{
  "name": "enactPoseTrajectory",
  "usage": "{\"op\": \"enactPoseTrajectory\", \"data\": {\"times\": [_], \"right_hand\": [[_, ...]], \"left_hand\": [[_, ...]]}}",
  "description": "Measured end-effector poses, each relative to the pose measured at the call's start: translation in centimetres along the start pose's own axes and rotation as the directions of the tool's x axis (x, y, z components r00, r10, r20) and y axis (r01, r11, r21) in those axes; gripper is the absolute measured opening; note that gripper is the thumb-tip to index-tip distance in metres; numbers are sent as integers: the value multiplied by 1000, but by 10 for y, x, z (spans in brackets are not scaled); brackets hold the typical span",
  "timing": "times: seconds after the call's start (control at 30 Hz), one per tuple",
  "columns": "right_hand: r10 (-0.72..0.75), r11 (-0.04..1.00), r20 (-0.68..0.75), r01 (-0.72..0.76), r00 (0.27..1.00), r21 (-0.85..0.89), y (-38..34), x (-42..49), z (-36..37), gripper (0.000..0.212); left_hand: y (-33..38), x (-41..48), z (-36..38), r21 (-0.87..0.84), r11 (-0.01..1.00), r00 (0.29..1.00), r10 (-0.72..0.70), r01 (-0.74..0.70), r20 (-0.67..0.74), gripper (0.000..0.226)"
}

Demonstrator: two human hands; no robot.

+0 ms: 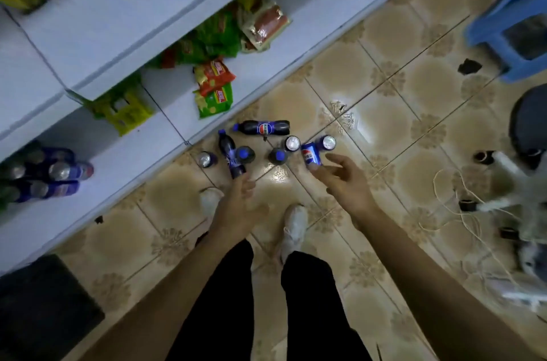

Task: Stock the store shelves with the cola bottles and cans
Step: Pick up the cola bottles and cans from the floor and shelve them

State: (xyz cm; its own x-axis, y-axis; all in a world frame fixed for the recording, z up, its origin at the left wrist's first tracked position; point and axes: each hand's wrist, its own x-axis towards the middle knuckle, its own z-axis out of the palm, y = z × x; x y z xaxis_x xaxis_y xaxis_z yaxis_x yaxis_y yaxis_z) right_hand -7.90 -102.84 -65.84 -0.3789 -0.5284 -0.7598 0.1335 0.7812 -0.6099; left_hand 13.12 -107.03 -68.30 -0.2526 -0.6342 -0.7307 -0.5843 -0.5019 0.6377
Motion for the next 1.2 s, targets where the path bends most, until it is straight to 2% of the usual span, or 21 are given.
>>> {"op": "enactPoseTrajectory", "data": {"times": [0.1, 0.2, 0.33, 0.43, 0.5, 0.6, 0.73, 0.87, 0.93, 1.03, 1.13, 1.2], "right_hand": [[-5, 991, 36, 10, 999, -134, 32, 71, 19, 70], [-50, 925, 96, 82, 994, -371, 75, 132, 36, 84], [-106, 773, 149, 176, 983, -610, 133, 215, 66, 101], [-152, 691, 170, 227, 974, -687, 153, 257, 92, 105], [-186, 674, 178, 257, 966, -693, 168, 286, 110, 97], [-248, 648, 191, 309, 950, -697, 186, 310, 126, 74], [-306, 717, 127, 316, 944, -621, 189, 308, 118, 58], [-181, 858, 78, 196, 980, -475, 155, 265, 85, 53], [-100, 910, 135, 145, 986, -388, 124, 232, 62, 49], [31, 958, 274, 49, 961, -281, 60, 177, 26, 41], [147, 961, 380, -40, 913, -274, 2, 130, -9, 55], [196, 960, 414, -88, 889, -265, -29, 101, -25, 61]], "left_hand": [[-39, 69, 19, 58, 996, 994, -78, 74, 82, 78], [-77, 142, 40, 136, 983, 982, -143, 126, 124, 82], [-130, 235, 70, 182, 982, 978, -91, 56, 189, 89], [-150, 279, 85, 196, 980, 972, -18, -30, 236, 97], [-170, 309, 96, 186, 980, 964, 14, -65, 264, 97], [-190, 331, 103, 88, 996, 958, -20, -5, 287, 93], [-199, 319, 102, 176, 983, 950, -103, 52, 294, 98], [-173, 272, 92, 212, 977, 969, -31, -22, 243, 94], [-149, 242, 82, 207, 977, 978, 2, -46, 210, 87], [-108, 189, 64, 324, 940, 978, 46, -111, 203, 81], [-61, 127, 41, 403, 893, 976, 147, -201, 162, 62], [-29, 85, 25, 372, 906, 968, 129, -203, 214, 68]]}}
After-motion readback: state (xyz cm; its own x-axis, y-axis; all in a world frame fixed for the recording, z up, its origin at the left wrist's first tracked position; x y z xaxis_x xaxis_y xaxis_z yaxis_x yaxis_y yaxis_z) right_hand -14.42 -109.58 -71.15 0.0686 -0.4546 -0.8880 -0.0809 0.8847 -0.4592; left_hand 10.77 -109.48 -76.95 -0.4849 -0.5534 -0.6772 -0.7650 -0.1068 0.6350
